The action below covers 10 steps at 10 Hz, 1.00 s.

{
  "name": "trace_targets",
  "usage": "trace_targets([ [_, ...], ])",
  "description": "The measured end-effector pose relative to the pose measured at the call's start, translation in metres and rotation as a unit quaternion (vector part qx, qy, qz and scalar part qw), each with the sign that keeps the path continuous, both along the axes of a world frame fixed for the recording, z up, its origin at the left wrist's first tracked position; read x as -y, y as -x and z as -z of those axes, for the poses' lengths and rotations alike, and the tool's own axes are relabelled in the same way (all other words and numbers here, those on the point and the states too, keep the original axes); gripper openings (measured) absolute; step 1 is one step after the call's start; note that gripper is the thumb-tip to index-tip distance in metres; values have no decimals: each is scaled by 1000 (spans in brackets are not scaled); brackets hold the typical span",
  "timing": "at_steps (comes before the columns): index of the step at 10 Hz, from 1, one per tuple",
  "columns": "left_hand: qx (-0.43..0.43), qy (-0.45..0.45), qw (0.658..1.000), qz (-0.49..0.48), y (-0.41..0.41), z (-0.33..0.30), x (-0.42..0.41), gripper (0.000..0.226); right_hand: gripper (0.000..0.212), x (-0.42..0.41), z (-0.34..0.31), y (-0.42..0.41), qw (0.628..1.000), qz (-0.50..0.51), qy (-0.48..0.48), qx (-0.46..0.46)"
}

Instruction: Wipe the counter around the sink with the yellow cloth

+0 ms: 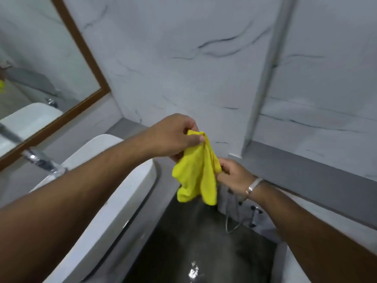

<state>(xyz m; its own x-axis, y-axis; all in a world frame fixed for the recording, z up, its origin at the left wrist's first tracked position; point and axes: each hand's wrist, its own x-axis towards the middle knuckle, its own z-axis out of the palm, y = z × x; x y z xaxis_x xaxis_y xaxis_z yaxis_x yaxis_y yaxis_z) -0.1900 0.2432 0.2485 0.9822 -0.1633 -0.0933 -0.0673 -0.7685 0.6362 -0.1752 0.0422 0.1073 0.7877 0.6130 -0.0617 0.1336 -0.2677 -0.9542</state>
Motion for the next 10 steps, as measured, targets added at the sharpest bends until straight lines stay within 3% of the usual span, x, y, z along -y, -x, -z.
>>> trace_targets([
  [1, -56, -7, 997, 50, -33, -5, 78, 21, 43, 77, 6, 10, 983, 95, -122, -99],
  [2, -91, 8, 995, 45, -51, 5, 114, 22, 73, 130, 11, 9, 982, 125, -116, -87],
  [3, -124, 33, 991, 43, -76, 40, 147, 20, 23, 201, 19, -9, 993, 109, -1, -54],
  [4, -142, 54, 987, 52, -90, 75, 163, 17, 9, 243, 29, -30, 984, 159, 46, -65],
  [5, -199, 126, 971, 40, -112, 135, 187, 13, 17, 283, 48, -64, 953, 264, 124, -83],
  [6, -206, 133, 970, 8, -131, 175, 202, 15, 31, 292, 65, -87, 935, 281, 201, -78],
  [8, -173, 115, 977, -49, -183, 245, 230, 16, 21, 285, 117, -132, 887, 338, 306, -71],
  [9, -118, 55, 990, -51, -202, 266, 231, 9, 20, 272, 136, -123, 817, 436, 375, -33],
  [10, -112, -34, 992, -53, -193, 265, 224, 17, 26, 259, 137, -100, 794, 411, 448, 11],
])
